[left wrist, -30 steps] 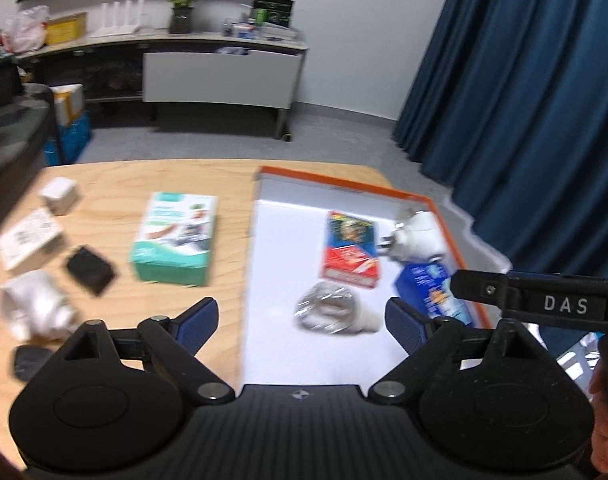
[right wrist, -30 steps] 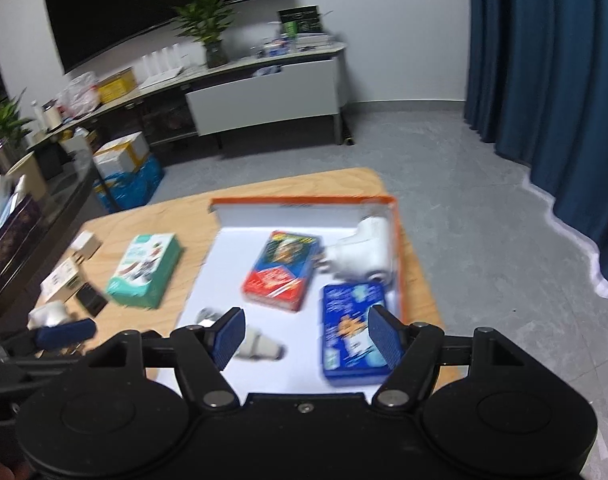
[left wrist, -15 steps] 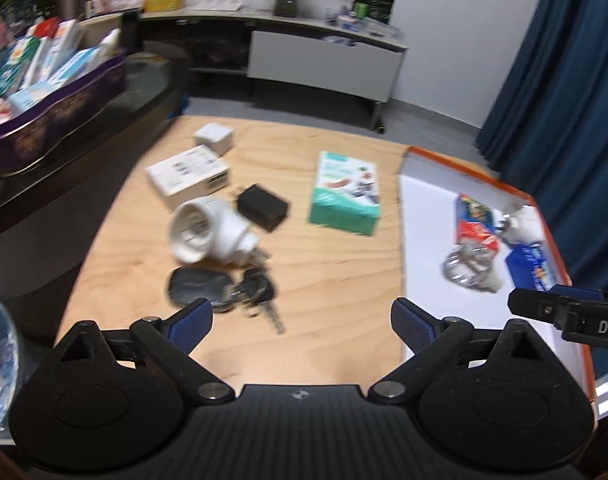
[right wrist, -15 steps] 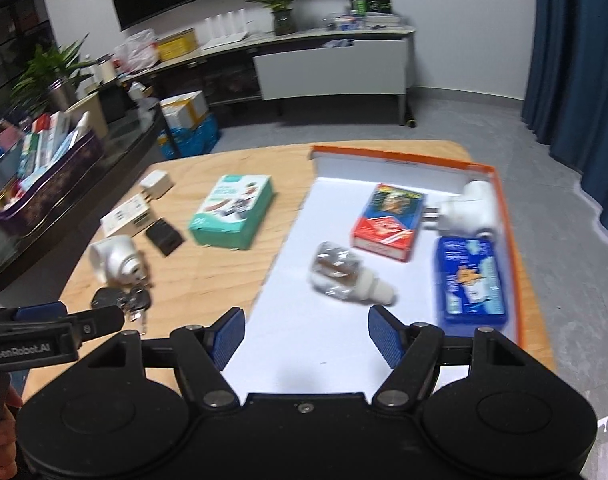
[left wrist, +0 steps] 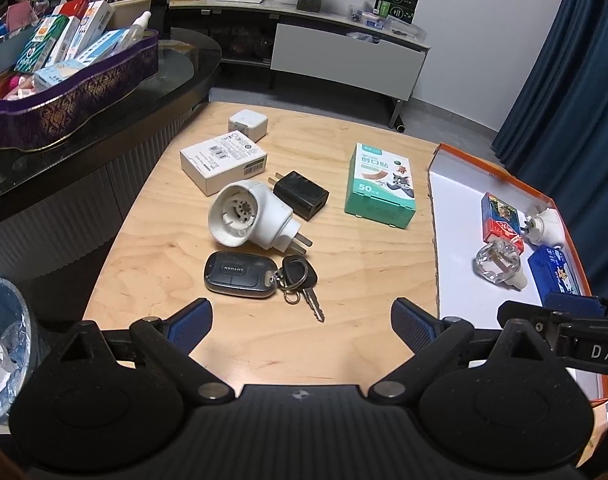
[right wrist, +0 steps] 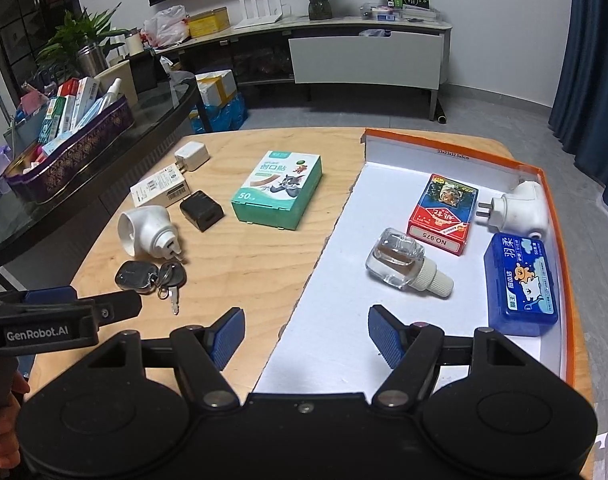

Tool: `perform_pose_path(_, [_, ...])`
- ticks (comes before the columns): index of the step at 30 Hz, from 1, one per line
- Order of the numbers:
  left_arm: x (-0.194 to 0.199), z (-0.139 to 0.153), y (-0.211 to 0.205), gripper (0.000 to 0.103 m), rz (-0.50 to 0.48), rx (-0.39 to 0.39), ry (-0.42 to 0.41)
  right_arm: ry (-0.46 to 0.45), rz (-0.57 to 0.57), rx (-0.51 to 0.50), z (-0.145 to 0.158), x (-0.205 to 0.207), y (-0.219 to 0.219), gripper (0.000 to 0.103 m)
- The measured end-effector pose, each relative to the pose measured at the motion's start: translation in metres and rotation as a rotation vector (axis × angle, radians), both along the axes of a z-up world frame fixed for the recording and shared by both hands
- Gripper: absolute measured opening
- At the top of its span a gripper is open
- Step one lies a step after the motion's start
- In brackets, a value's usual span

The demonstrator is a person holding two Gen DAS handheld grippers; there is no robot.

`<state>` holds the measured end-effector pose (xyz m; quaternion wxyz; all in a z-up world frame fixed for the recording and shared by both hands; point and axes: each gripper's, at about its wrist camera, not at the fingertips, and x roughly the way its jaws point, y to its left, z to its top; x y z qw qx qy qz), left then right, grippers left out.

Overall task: Organize rigid objects
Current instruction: 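Withdraw both grippers from the white box toward the table items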

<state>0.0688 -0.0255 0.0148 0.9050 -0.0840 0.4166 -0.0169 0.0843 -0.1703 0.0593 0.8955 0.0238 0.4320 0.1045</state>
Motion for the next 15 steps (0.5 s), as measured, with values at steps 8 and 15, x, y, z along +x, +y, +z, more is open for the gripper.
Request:
perform_pose_path(8, [0.000,-0.013,0.014,0.099,0.019,-0.022,0.007,0.010,0.007,-0.009,-0.007,0.000,0.005,0.082])
perform_pose_path(15, [0.008,-0.026,0.036,0.099,0.083,-0.017,0.028,0.022,0.006,-0.001,-0.014,0.001,0.005,0.082])
